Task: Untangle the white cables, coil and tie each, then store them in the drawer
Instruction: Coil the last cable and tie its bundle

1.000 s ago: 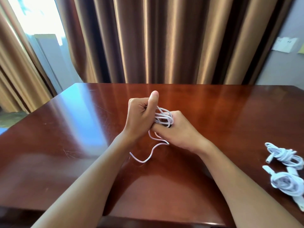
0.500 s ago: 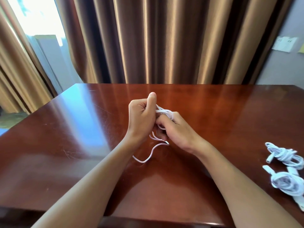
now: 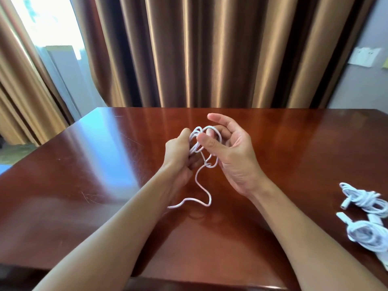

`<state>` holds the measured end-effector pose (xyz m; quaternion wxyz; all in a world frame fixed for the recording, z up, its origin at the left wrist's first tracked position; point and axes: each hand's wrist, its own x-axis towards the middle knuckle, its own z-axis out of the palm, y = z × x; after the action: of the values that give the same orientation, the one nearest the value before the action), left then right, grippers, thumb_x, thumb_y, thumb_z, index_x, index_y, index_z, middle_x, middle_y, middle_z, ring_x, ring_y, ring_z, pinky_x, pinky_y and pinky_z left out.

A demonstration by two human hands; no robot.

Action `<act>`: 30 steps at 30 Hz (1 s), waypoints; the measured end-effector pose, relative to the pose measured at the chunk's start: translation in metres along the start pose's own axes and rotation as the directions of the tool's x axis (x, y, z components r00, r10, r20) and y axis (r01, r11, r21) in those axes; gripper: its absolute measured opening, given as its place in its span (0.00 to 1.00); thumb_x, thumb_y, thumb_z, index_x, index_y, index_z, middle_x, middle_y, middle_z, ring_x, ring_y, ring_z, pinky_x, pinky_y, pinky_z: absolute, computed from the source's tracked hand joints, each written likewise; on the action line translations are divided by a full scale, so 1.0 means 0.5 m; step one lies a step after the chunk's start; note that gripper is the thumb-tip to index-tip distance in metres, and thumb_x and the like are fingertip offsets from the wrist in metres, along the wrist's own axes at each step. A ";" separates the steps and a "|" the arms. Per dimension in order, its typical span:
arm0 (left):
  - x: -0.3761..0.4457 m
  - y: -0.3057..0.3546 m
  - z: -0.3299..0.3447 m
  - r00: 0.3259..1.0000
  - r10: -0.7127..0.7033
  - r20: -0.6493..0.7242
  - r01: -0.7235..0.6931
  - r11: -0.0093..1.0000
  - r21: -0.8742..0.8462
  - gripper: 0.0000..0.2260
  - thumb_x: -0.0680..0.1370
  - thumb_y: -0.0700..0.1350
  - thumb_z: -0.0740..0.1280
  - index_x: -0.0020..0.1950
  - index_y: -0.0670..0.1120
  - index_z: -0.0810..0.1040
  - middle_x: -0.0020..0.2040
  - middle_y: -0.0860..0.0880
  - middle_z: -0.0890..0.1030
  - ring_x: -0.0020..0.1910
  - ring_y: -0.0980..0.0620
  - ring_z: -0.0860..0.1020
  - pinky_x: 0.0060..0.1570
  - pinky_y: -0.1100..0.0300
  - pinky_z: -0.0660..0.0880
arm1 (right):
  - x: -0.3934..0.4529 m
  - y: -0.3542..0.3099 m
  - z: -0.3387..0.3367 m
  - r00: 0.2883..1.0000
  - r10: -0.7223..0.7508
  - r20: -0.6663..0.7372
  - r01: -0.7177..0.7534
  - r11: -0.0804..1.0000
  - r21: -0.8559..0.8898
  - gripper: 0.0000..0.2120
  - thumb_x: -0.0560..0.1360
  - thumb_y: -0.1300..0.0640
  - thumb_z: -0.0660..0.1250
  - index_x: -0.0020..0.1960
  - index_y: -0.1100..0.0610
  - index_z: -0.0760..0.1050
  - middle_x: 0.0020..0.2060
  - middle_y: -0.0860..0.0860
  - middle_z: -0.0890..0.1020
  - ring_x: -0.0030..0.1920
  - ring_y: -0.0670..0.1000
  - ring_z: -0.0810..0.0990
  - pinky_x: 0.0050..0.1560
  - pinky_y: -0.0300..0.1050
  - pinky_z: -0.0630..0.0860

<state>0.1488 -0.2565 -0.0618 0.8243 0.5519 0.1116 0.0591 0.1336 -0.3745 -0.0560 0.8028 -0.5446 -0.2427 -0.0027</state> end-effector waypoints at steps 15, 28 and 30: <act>-0.012 -0.039 0.010 0.998 0.033 0.062 -0.037 0.997 0.066 0.15 0.83 0.43 0.61 0.41 0.41 0.81 0.40 0.40 0.80 0.42 0.42 0.80 0.47 0.47 0.80 | 0.002 0.073 0.024 0.985 -0.076 -0.153 -0.028 0.810 -0.585 0.10 0.75 0.38 0.62 0.53 0.36 0.78 0.57 0.42 0.76 0.64 0.48 0.76 0.69 0.53 0.72; -0.009 0.003 -0.012 0.419 0.744 0.521 -0.873 0.171 0.457 0.11 0.83 0.43 0.60 0.53 0.40 0.80 0.47 0.48 0.79 0.46 0.54 0.77 0.48 0.62 0.72 | 0.019 0.030 -0.042 0.987 0.157 0.031 -0.097 0.745 -0.660 0.16 0.78 0.54 0.68 0.37 0.64 0.75 0.29 0.53 0.75 0.32 0.47 0.70 0.36 0.49 0.67; -0.013 -0.004 -0.010 0.352 0.677 0.646 -0.922 0.130 0.366 0.10 0.83 0.42 0.61 0.47 0.40 0.79 0.44 0.50 0.77 0.44 0.55 0.77 0.46 0.62 0.72 | 0.017 0.026 -0.046 0.976 0.199 0.082 -0.085 0.706 -0.703 0.09 0.71 0.52 0.69 0.41 0.58 0.81 0.35 0.53 0.84 0.38 0.47 0.80 0.41 0.53 0.75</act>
<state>0.1412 -0.2543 -0.0648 0.3857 0.7814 -0.3326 0.3605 0.1535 -0.3871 -0.0704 0.5161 -0.8218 -0.2411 0.0098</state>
